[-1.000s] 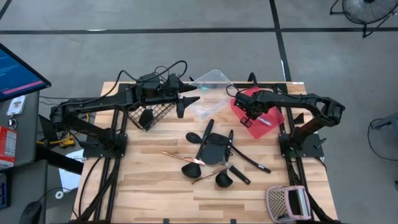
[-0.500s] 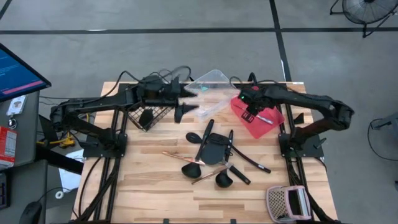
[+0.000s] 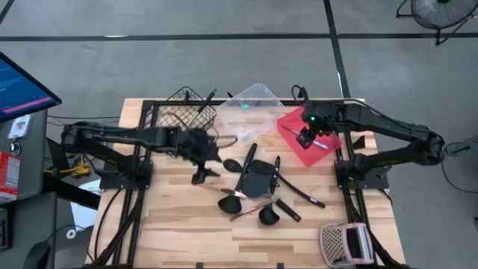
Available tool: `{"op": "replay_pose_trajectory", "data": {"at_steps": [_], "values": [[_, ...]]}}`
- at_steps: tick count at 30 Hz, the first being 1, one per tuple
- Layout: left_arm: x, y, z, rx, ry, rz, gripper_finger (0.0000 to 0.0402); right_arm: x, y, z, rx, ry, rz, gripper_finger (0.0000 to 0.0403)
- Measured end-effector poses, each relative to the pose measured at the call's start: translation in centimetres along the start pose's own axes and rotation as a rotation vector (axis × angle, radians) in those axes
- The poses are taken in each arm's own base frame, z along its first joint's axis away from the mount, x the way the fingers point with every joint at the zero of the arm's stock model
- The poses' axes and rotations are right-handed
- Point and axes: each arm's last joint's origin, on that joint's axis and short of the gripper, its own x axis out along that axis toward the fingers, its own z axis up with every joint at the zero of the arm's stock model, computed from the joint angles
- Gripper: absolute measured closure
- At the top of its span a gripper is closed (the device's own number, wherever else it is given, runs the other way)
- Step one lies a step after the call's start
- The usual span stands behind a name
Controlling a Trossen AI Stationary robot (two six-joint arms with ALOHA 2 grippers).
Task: Pick & Place Kitchen Items
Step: Put the left gold knife into the red bin
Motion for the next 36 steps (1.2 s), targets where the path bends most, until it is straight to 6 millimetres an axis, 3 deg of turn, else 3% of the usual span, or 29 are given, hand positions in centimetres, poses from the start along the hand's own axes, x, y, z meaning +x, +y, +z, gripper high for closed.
{"op": "replay_pose_trajectory", "data": {"at_steps": [6, 13, 19, 30, 36], "values": [[3.2, -1.1, -4.5, -0.005, -0.017, -0.033, 0.0156, 0.1, 0.9, -0.2, -0.043, 0.02, 0.016, 0.0215], [4.7, -1.7, -7.5, 0.079, -0.051, -0.019, 0.0156, 0.6, 1.4, -0.3, -0.042, 0.055, 0.029, 0.0223], [6.2, -1.5, -8.5, 0.084, -0.089, -0.007, 0.0156, 0.9, 1.5, -0.2, -0.045, 0.074, 0.023, 0.0219], [10.1, -0.9, -10.3, 0.048, 0.001, 0.012, 0.0156, 1.3, 1.7, -0.3, -0.055, 0.116, 0.033, 0.0224], [11.3, -0.9, -11.1, 0.051, 0.04, 0.013, 0.0156, 1.4, 1.7, -0.3, -0.06, 0.118, 0.034, 0.0227]]}}
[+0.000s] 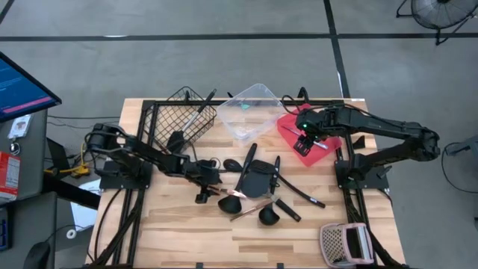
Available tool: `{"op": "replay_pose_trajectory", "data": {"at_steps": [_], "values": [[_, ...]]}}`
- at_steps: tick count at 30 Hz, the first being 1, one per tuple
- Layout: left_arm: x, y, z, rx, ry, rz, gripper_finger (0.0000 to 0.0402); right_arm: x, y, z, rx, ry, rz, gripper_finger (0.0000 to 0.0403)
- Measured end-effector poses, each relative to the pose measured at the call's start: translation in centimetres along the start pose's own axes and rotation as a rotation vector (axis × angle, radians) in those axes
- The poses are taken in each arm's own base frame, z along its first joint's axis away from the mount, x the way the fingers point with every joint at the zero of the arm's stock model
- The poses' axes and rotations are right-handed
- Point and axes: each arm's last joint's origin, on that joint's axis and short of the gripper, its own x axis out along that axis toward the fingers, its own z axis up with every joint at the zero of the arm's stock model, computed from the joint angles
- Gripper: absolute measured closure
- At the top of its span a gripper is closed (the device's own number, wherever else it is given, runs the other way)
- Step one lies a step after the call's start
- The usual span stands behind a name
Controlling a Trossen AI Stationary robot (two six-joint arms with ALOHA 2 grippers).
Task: Pick & Place Kitchen Items
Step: Put the left gold knife into the red bin
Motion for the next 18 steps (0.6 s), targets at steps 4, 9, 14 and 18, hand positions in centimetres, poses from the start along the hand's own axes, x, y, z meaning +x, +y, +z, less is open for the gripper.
{"op": "replay_pose_trajectory", "data": {"at_steps": [4, 9, 14, 18], "values": [[0.7, -0.14, -0.23, 0.007, 0.002, 0.002, 0.0157, -0.01, 0.0, 0.0, -0.003, -0.001, 0.0, 0.0226], [0.95, -0.07, -0.42, 0.007, 0.013, 0.024, 0.0199, -0.01, 0.0, 0.0, 0.0, 0.0, 0.002, 0.0227], [0.96, 0.04, -0.49, 0.004, 0.02, 0.053, 0.0287, -0.01, 0.03, -0.01, 0.003, 0.003, 0.012, 0.0233], [0.97, 0.09, -0.55, 0.003, 0.024, 0.06, 0.0348, -0.01, 0.09, 0.05, 0.007, 0.0, 0.026, 0.0236]]}}
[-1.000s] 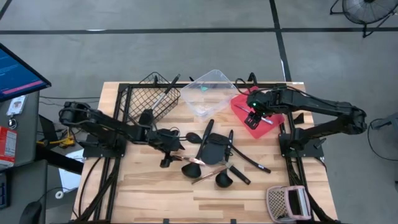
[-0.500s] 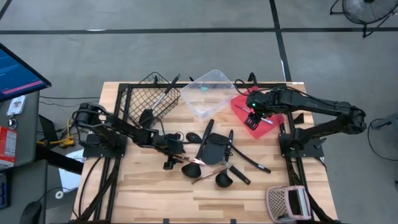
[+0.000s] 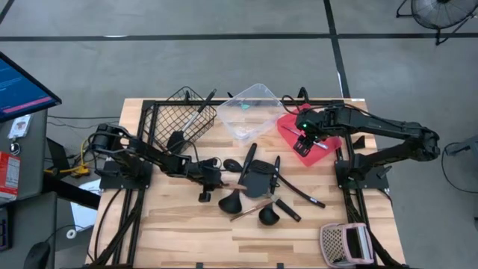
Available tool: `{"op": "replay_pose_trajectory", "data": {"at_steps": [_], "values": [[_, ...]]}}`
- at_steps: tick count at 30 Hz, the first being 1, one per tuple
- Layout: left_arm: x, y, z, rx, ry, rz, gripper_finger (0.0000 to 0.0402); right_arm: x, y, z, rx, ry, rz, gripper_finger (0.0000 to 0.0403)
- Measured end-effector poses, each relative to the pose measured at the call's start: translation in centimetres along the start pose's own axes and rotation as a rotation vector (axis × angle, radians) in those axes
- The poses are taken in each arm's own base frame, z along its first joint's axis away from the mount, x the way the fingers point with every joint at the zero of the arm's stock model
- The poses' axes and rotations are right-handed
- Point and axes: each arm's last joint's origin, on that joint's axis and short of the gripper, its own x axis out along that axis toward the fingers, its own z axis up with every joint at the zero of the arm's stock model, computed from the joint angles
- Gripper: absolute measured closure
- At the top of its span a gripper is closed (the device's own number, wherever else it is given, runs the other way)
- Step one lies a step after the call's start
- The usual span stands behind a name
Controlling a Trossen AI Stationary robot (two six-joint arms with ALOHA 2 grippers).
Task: Pick & Place Kitchen Items
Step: Put the left gold knife into the red bin
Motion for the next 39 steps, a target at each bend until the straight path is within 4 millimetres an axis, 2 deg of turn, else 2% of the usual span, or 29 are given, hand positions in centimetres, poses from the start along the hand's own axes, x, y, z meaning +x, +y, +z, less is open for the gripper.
{"op": "replay_pose_trajectory", "data": {"at_steps": [4, 10, 14, 17, 21, 28, 34, 36, 39], "values": [[0.0, 0.0, 0.0, -0.025, 0.003, -0.012, 0.0389, 0.0, 0.0, 0.0, 0.001, -0.003, 0.001, 0.0239], [-0.3, 0.0, 0.2, -0.12, -0.012, -0.017, 0.0386, 0.0, 0.0, 0.0, 0.001, -0.003, 0.001, 0.0239], [-1.7, -0.2, 0.7, -0.162, -0.029, -0.03, 0.039, 0.0, 0.0, 0.1, 0.001, -0.006, 0.003, 0.0241], [-3.7, -0.2, 2.2, -0.205, -0.125, -0.014, 0.0389, 0.0, 0.0, 0.1, 0.002, -0.009, 0.005, 0.0243], [-6.6, -0.1, 3.4, -0.256, -0.219, 0.006, 0.039, 0.0, 0.2, 0.3, 0.006, -0.019, 0.039, 0.0243], [-13.8, 1.0, 6.0, -0.341, -0.597, 0.131, 0.0388, -0.2, 1.0, 1.6, 0.023, -0.135, 0.194, 0.0242], [-19.4, 2.0, 6.8, -0.389, -0.916, 0.193, 0.0388, -1.3, 2.1, 4.3, 0.023, -0.404, 0.393, 0.0245], [-20.6, 2.0, 7.2, -0.392, -1.007, 0.184, 0.0388, -2.1, 2.8, 5.2, -0.009, -0.53, 0.454, 0.0242], [-21.2, 1.9, 7.5, -0.382, -1.071, 0.159, 0.0388, -3.6, 3.8, 6.3, -0.099, -0.739, 0.512, 0.0225]]}}
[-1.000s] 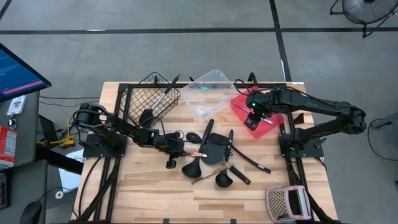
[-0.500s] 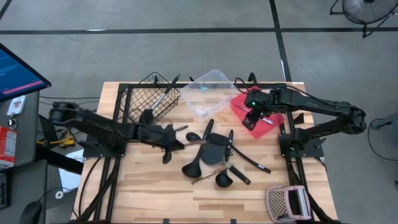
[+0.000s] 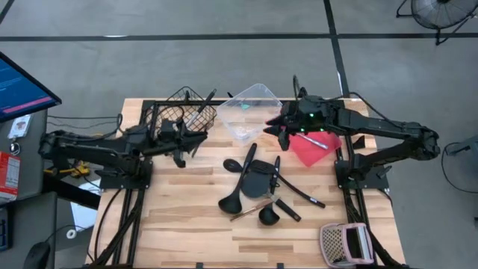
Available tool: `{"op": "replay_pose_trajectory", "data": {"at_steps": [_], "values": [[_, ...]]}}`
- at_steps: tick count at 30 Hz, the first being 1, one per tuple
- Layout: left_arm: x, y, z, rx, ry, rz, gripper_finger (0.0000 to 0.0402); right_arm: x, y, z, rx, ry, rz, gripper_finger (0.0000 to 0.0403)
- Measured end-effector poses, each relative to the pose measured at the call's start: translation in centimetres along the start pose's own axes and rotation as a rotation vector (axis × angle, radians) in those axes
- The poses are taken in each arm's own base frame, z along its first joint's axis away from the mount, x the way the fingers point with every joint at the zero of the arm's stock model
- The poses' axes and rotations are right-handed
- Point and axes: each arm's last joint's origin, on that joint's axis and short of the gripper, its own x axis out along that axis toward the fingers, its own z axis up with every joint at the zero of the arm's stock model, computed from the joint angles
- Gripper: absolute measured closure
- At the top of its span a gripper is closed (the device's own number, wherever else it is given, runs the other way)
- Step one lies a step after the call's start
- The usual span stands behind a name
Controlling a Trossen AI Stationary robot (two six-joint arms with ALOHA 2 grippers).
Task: Pick & Place Kitchen Items
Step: Put the left gold knife into the red bin
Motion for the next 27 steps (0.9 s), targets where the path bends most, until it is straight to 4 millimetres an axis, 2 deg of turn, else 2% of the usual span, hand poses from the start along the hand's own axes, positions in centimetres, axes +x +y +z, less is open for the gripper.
{"op": "replay_pose_trajectory", "data": {"at_steps": [7, 11, 17, 23, 27], "values": [[1.0, -0.2, -0.4, -0.001, -0.034, -0.027, 0.0387, 1.3, 1.1, 3.0, -0.065, -0.341, 0.093, 0.0144], [1.9, -0.3, -0.7, 0.013, -0.082, -0.04, 0.0387, 3.5, 1.0, 3.3, -0.079, -0.361, 0.162, 0.012], [3.2, -0.2, -1.7, 0.014, -0.072, -0.036, 0.0387, 7.0, 1.5, 4.5, -0.096, -0.301, 0.266, 0.0117], [4.0, -0.4, -1.6, 0.018, -0.074, -0.036, 0.0387, 9.2, 2.1, 6.0, -0.119, -0.293, 0.367, 0.0117], [4.0, -0.4, -1.5, 0.036, -0.078, -0.037, 0.0387, 9.8, 2.3, 6.6, -0.123, -0.282, 0.395, 0.0117]]}}
